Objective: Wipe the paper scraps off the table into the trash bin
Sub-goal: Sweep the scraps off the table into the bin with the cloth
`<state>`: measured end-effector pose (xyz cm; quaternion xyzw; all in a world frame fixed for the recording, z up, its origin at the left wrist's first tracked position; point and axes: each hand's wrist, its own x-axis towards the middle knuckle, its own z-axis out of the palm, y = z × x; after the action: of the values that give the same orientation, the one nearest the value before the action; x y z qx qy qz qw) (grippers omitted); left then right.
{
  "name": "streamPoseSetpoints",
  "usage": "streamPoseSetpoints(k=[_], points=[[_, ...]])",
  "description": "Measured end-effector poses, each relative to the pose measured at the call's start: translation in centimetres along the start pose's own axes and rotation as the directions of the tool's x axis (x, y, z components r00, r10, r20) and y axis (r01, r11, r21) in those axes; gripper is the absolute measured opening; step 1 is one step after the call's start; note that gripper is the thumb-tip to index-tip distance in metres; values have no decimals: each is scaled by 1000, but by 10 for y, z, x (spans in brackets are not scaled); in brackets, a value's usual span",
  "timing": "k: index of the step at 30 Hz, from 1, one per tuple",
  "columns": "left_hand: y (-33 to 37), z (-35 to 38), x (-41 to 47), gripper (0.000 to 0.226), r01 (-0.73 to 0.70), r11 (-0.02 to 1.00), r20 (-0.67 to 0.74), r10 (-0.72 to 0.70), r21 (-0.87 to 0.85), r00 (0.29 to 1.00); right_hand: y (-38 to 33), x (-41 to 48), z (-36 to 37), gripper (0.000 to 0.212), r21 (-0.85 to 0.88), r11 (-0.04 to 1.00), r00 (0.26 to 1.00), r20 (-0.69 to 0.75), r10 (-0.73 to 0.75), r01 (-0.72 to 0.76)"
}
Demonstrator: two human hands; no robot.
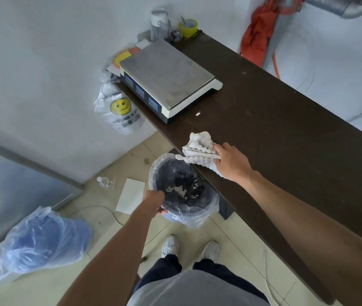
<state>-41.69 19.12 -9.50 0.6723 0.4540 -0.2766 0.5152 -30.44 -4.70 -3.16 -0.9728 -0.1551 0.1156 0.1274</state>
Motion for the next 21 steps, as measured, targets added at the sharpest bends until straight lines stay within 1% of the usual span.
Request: streamPoseSetpoints(k=[4,6,10,13,15,18,21], points=[[-11,11,-8,28,30,999,-18,-31,-36,999,24,-5,-5,53,59,994,989,-107,100,-94],[-18,15,-10,26,40,998,-23,-41,-55,999,32,-7,-6,54,62,994,989,-110,100,-94],[-27,20,-15,23,63,995,-65,-68,-84,996,42,-11,-6,66,-70,997,999,-34,10,-13],[-32,21,-18,22,68,993,-102,-77,-93,992,42,-9,0,79,-167,986,997,-73,-38,25],[-34,19,-20,22,67,991,-112,-80,-113,990,36,-4,0,85,-208,974,987,-112,-112,87],[-37,14,-19,22,62,985,-135,-84,-159,987,20,7,-3,90,-273,941,962,-128,-241,199],[-39,6,-18,19,61,979,-150,-92,-195,984,-2,17,-5,90,-308,911,942,-105,-320,275]])
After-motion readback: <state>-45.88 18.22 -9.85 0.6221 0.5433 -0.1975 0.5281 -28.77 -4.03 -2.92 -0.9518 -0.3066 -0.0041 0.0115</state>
